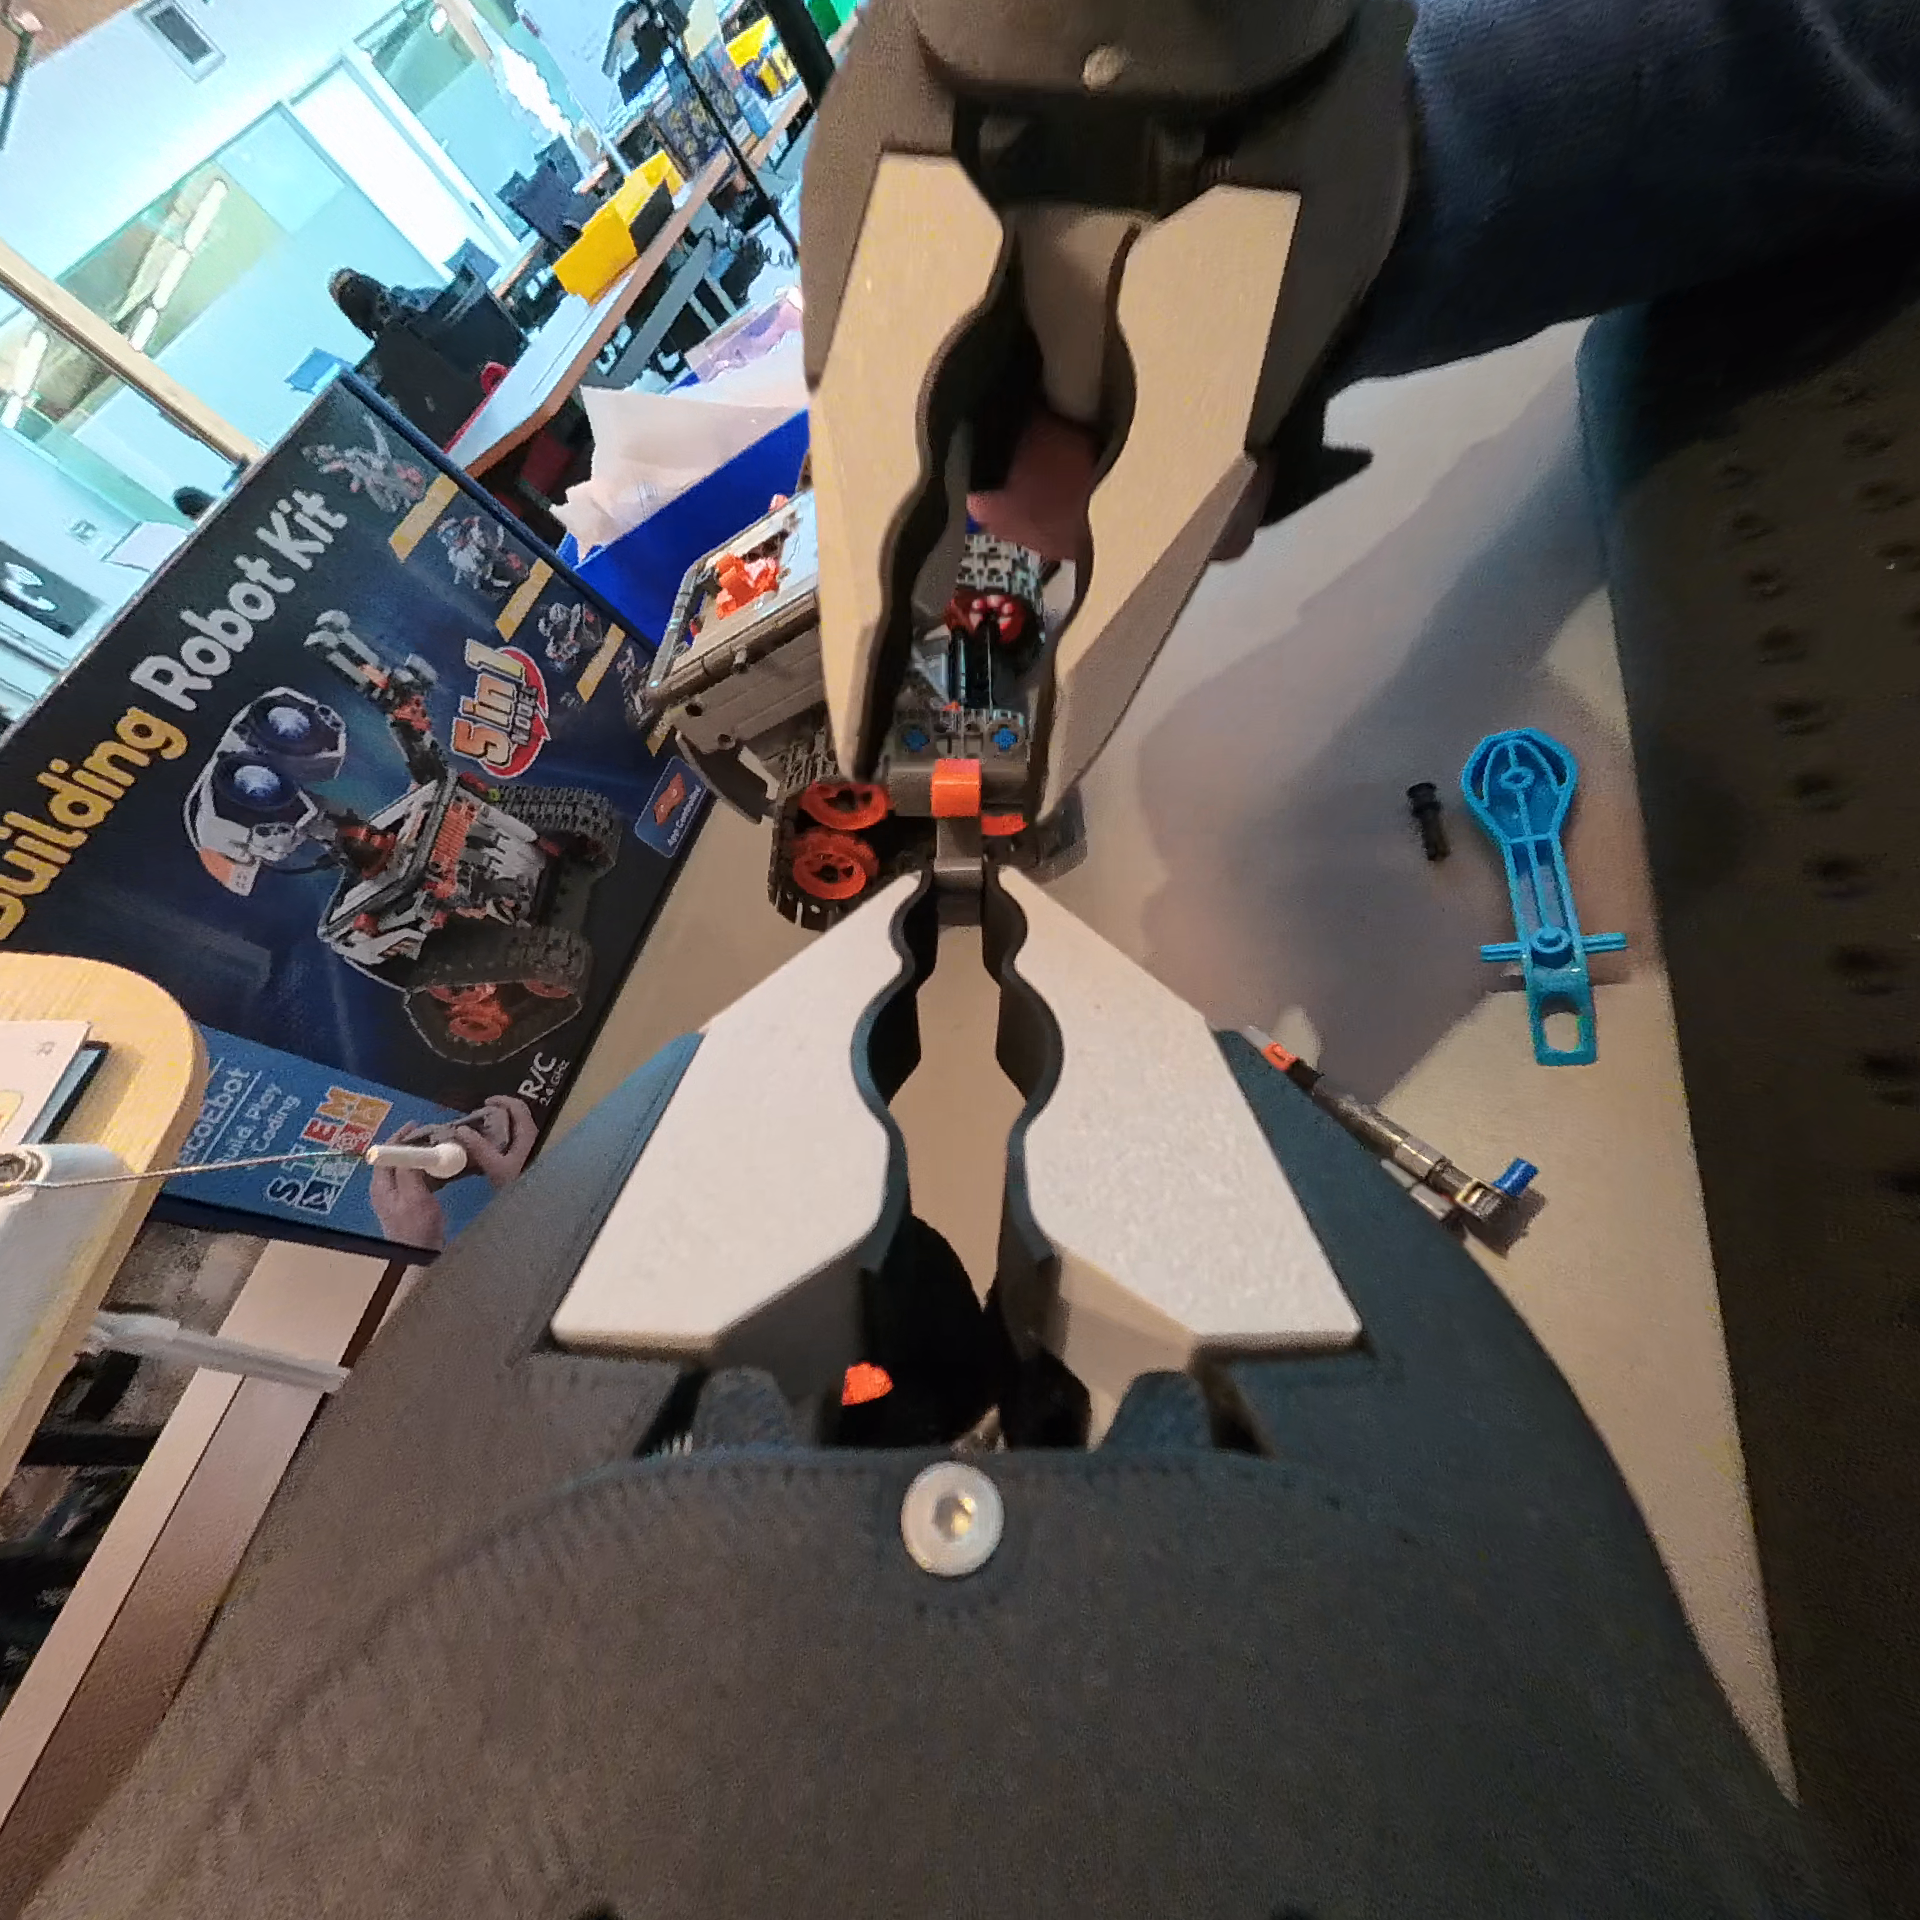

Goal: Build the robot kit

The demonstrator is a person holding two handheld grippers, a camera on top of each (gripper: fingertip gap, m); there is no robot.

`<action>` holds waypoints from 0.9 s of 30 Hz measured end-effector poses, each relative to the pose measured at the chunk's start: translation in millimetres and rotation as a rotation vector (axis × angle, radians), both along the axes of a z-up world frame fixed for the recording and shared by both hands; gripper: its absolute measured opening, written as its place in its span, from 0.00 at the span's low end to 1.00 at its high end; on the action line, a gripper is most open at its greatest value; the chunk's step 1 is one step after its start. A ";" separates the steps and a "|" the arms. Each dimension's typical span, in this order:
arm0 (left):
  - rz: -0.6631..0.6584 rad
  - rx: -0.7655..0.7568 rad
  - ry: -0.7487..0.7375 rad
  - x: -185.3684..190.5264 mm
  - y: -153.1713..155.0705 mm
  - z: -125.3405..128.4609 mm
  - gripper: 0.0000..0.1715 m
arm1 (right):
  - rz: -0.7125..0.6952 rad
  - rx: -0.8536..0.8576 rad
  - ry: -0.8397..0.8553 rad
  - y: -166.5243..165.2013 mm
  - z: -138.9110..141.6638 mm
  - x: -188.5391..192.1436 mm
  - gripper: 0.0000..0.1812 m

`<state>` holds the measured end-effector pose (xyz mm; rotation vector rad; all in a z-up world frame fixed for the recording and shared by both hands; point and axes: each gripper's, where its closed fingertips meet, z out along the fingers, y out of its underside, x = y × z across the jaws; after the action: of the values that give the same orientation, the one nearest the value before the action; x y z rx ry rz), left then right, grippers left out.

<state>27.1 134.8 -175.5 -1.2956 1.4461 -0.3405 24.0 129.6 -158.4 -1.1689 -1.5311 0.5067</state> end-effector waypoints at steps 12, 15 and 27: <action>0.028 0.017 0.076 2.0 0.9 -10.1 0.03 | -0.022 0.094 -0.125 0.5 -14.1 -1.1 0.12; 0.008 -0.005 0.037 1.8 -0.9 -4.3 0.03 | 0.000 0.034 -0.056 -1.3 -6.7 -1.2 0.12; -0.036 -0.120 -0.058 1.7 -4.3 -0.5 0.03 | 0.055 -0.133 0.063 -2.8 -2.3 0.7 0.13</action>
<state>28.7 130.6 -175.9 -1.3463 1.4192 -0.4912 24.7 126.8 -160.7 -1.2029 -1.4974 0.6848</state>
